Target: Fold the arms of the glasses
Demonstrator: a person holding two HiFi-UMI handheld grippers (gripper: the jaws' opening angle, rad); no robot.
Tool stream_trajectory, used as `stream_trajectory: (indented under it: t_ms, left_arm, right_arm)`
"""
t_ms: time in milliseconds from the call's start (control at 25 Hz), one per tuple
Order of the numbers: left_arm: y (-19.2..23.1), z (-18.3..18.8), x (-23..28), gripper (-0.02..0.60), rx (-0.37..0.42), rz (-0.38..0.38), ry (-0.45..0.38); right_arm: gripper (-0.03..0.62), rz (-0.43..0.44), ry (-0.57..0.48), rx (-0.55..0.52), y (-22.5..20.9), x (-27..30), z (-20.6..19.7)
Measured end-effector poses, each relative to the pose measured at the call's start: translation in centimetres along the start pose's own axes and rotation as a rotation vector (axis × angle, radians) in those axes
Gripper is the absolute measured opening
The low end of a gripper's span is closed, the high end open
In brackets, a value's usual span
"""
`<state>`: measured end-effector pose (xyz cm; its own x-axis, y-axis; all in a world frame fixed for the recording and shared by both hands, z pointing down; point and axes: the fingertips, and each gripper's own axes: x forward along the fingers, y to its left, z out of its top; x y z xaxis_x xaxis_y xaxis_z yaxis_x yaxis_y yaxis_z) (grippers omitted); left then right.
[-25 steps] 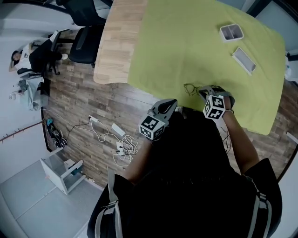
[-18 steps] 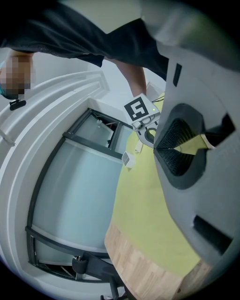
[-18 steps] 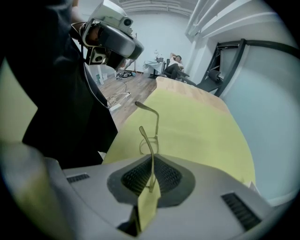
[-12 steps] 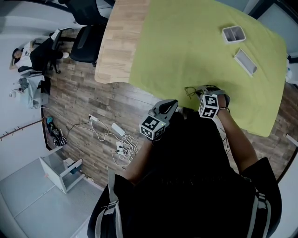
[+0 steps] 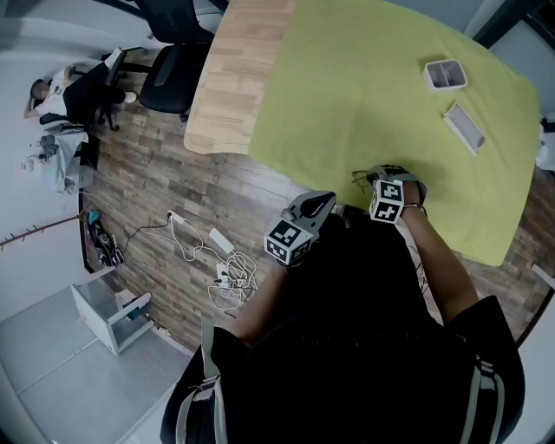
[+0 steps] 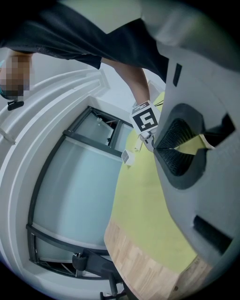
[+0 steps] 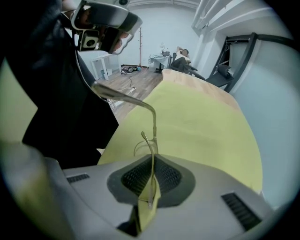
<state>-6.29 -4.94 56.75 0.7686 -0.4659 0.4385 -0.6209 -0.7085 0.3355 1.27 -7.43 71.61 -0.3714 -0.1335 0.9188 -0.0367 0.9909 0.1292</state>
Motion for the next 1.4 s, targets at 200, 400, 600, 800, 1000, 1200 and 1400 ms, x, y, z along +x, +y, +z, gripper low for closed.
stream_trajectory:
  t_ms: [200,400,600,800,1000,1200,1400]
  left_arm:
    - [0.2,-0.2,-0.4,0.018,-0.008,0.011,-0.003]
    - [-0.1,-0.3,-0.5,0.018,-0.005,0.006,0.000]
    - [-0.1,0.1,-0.8,0.018,0.007,-0.001,-0.008]
    - [0.0,-0.2,-0.7,0.018,0.001,-0.004,-0.009]
    - [0.1,-0.2,-0.8,0.018,0.004,-0.008,-0.013]
    - [-0.1,-0.1,-0.4,0.018,0.016,-0.028,-0.023]
    - [-0.1,-0.7,-0.2,0.018,0.002,-0.033,-0.010]
  right_arm:
    - [0.034,0.014,0.022,0.020,0.1,1.0,-0.4]
    - [0.034,0.022,0.023,0.027,0.3,1.6,-0.9]
    - [0.034,0.005,0.027,0.018,0.0,1.7,-0.6]
    - [0.035,0.011,0.008,0.058,0.3,2.0,-0.8]
    - [0.035,-0.020,-0.041,0.145,-0.2,1.0,-0.7]
    - [0.035,-0.066,-0.061,0.224,-0.9,-0.5,-1.4]
    - [0.034,-0.072,-0.093,0.286,-0.5,-2.3,-1.4]
